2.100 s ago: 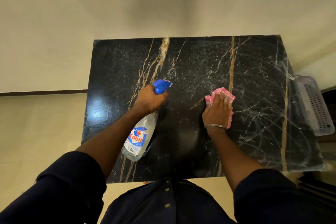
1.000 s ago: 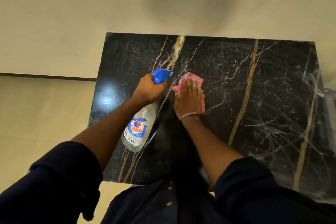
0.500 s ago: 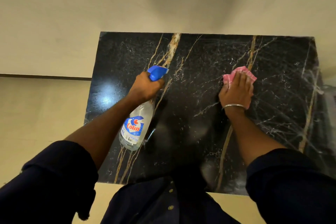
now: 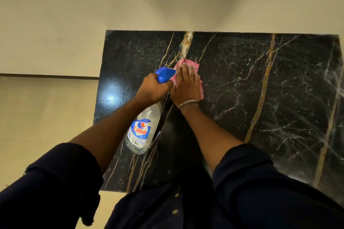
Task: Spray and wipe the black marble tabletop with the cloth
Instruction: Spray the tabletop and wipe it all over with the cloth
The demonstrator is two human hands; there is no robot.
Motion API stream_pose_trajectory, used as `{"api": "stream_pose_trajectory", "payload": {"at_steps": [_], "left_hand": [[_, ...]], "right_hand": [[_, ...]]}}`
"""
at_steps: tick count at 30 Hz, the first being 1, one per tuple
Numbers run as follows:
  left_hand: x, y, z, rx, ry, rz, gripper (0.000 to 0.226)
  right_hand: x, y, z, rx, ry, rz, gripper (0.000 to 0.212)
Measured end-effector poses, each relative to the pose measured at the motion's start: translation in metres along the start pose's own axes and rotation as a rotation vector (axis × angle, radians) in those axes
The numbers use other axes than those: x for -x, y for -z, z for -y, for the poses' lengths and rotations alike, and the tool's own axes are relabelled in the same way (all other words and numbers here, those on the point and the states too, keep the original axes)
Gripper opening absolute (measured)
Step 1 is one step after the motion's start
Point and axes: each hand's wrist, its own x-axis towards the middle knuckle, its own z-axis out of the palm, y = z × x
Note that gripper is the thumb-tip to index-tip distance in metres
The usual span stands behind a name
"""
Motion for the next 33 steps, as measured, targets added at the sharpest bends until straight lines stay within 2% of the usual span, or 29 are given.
{"api": "stream_pose_trajectory", "payload": {"at_steps": [4, 7, 12, 14, 18, 23, 27, 31, 33], "left_hand": [[-0.011, 0.008, -0.003, 0.006, -0.021, 0.041, 0.01], [-0.023, 0.012, -0.004, 0.007, -0.029, 0.083, 0.017], [-0.039, 0.01, -0.003, 0.018, -0.036, 0.125, 0.024], [-0.043, 0.009, -0.004, 0.03, -0.032, 0.129, 0.023], [-0.052, 0.007, -0.003, 0.059, -0.006, 0.129, 0.024], [-0.061, 0.006, -0.011, 0.056, -0.041, 0.106, 0.019], [-0.07, 0.006, -0.018, 0.05, -0.033, 0.064, 0.027], [-0.081, 0.008, -0.024, 0.04, -0.019, 0.07, 0.023], [-0.086, 0.011, -0.026, 0.044, -0.038, 0.092, 0.021]], "right_hand": [[-0.004, 0.003, -0.031, 0.037, 0.111, -0.011, 0.067], [-0.011, 0.004, -0.084, 0.009, -0.067, -0.102, 0.066], [-0.012, 0.021, -0.187, 0.021, -0.371, -0.161, 0.07], [-0.011, 0.025, -0.197, -0.001, -0.465, -0.185, 0.07], [-0.028, 0.021, -0.16, -0.048, -0.606, -0.175, 0.067], [-0.05, 0.015, -0.079, -0.008, -0.275, -0.112, 0.068], [-0.062, 0.008, -0.021, 0.053, -0.052, -0.053, 0.069], [-0.067, 0.012, -0.034, 0.101, 0.087, -0.029, 0.068], [-0.073, 0.014, -0.059, 0.103, 0.076, -0.052, 0.067]]}}
